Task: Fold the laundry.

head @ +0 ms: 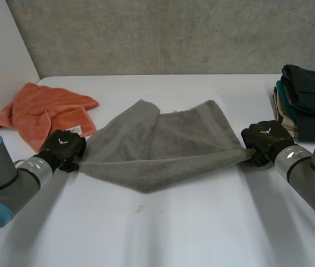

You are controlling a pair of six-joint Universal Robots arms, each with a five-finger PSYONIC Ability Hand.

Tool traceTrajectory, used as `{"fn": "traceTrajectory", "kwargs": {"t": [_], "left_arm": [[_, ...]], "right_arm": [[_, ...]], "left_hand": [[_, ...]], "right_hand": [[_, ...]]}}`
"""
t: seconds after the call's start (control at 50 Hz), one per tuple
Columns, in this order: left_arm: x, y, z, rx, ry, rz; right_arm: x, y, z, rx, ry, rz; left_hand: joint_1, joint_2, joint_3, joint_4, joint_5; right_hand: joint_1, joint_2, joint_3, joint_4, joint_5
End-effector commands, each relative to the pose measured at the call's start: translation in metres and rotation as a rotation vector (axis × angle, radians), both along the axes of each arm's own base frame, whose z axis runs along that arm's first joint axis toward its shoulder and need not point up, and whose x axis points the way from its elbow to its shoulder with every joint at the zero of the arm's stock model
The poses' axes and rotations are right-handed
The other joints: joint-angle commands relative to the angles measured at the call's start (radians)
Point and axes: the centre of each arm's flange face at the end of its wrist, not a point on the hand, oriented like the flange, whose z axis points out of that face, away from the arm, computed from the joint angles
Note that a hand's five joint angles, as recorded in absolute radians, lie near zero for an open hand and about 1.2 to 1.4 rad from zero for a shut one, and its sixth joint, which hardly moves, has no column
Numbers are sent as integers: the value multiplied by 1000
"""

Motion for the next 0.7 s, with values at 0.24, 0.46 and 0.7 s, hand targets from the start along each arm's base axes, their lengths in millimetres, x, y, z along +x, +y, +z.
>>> {"fn": "traceTrajectory", "kwargs": {"t": [0.24,0.46,0.7], "left_arm": [[-5,7,3,41,-14,-6],[-3,4,3,41,-27,19],[-3,4,3,52,-32,19]], "right_arm": [[-1,-3,7,-22,-2,-6],[-1,-2,5,-16,-1,-5],[0,-2,5,-21,-1,-1]], "left_hand": [[-67,-68,-67,-69,-64],[-114,-115,-114,-116,-111],[-150,-150,-150,-151,-146]], "right_hand": [[268,214,204,199,238],[268,214,204,199,238],[268,214,204,199,238]]}}
